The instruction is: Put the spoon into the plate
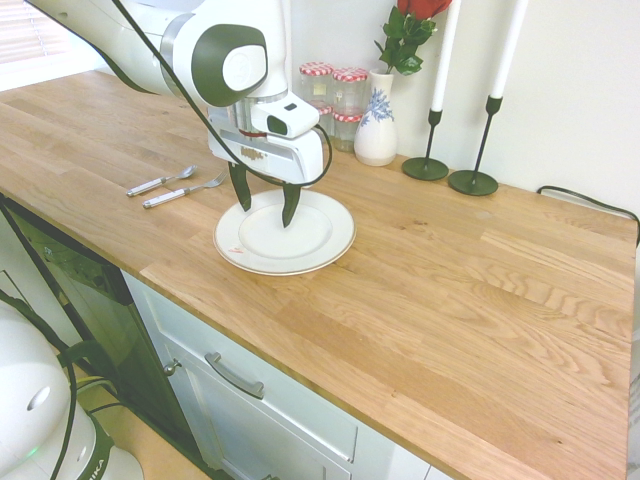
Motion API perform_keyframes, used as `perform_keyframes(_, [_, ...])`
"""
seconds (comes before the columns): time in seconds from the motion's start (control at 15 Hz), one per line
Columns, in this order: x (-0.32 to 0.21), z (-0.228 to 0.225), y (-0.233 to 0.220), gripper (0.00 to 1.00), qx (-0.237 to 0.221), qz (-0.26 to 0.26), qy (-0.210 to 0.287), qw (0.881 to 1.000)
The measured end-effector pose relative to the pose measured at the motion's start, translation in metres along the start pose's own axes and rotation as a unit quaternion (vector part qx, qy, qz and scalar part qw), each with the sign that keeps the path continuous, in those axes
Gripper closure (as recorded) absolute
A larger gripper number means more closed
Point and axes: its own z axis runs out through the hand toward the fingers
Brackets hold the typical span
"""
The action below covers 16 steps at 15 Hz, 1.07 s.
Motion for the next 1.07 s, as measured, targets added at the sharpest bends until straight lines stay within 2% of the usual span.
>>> perform_keyframes(0.2, [-0.001,-0.002,-0.002,0.00,0.001,0.010,0.000,1.000])
perform_keyframes(0.33, [-0.019,-0.023,-0.017,0.00,-0.009,0.038,-0.006,0.999])
perform_keyframes(0.47, [-0.064,-0.054,-0.049,0.00,-0.020,0.060,0.000,0.998])
perform_keyframes(0.67, [-0.139,-0.078,-0.099,0.00,-0.003,0.077,0.017,0.997])
perform_keyframes(0.8, [-0.180,-0.076,-0.129,0.00,0.000,0.083,0.021,0.996])
perform_keyframes(1.07, [-0.228,-0.045,-0.174,0.00,-0.005,0.082,0.021,0.996])
